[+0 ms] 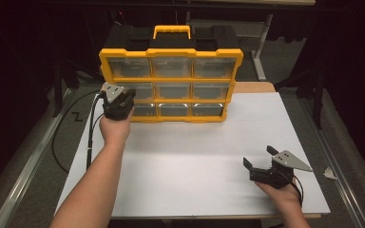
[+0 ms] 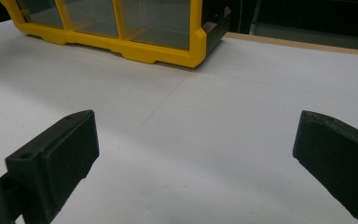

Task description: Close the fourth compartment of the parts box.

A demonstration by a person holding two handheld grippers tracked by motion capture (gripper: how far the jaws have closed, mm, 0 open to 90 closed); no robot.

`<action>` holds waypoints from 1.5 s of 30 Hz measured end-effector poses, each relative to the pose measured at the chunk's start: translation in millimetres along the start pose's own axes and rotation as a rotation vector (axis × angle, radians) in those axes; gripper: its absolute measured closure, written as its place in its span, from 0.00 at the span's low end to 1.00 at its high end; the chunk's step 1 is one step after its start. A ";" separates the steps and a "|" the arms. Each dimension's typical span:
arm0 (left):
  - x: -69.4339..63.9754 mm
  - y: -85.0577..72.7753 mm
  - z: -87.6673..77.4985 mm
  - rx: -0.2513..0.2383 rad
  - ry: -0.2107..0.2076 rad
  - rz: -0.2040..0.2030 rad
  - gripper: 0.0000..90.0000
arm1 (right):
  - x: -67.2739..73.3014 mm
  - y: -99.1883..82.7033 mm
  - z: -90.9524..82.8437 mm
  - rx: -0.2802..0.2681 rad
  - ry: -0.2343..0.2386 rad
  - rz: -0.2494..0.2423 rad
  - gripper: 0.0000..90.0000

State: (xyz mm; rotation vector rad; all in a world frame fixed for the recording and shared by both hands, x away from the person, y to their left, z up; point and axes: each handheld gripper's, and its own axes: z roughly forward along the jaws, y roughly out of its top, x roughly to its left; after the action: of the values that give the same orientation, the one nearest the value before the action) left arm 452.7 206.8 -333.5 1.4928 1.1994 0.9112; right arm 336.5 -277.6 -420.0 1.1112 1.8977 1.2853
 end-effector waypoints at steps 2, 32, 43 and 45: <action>1.4 -0.4 2.1 0.006 0.007 0.000 1.00 | 0.2 0.0 -0.1 -0.001 0.000 0.000 0.02; -1.4 -0.7 -10.7 0.017 -0.033 0.008 1.00 | 3.8 1.1 2.4 -0.001 0.006 -0.011 0.02; -6.6 -22.1 -35.9 0.012 -0.079 0.011 1.00 | 4.7 2.0 1.7 -0.001 0.007 -0.014 0.02; -6.2 -27.9 -40.5 0.011 -0.089 0.008 1.00 | 5.2 2.1 1.8 -0.001 0.007 -0.014 0.02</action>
State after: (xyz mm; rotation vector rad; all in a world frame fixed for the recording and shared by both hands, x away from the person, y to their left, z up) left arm 406.4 211.1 -350.7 1.5323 1.1364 0.8365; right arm 336.1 -271.9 -418.8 1.0921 1.9071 1.2836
